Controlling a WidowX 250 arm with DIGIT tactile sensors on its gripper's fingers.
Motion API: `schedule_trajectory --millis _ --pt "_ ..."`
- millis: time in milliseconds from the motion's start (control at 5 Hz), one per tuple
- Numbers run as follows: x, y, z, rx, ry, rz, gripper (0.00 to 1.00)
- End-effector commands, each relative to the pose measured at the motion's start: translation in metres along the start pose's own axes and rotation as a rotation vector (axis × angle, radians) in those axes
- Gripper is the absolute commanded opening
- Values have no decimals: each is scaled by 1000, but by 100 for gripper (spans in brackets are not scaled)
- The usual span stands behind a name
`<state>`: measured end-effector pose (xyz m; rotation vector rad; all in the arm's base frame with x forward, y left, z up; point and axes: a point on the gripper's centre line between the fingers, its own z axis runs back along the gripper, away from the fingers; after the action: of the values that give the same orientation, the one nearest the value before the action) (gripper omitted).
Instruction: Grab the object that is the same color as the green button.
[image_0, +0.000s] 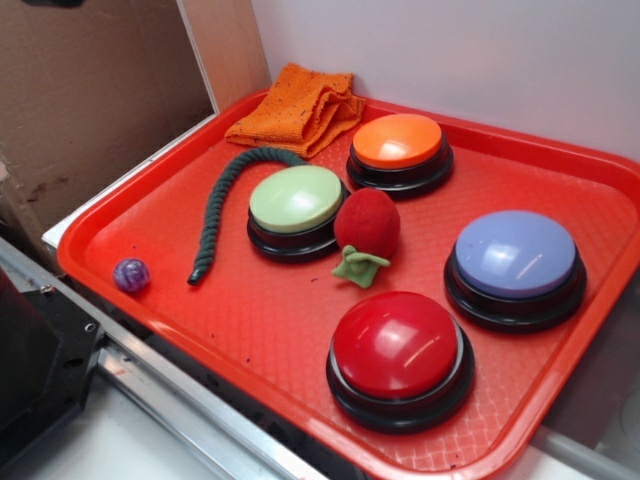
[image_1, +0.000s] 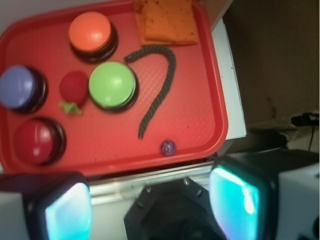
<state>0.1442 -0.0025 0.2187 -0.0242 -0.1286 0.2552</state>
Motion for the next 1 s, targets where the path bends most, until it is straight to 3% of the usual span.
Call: schedule_trajectory --millis 0,400,800 --pt "39 22 -44 2 -62 349 100" --pt "64 32 -94 -19 -147 567 100" --pt "78 35 -146 -19 -172 663 100"
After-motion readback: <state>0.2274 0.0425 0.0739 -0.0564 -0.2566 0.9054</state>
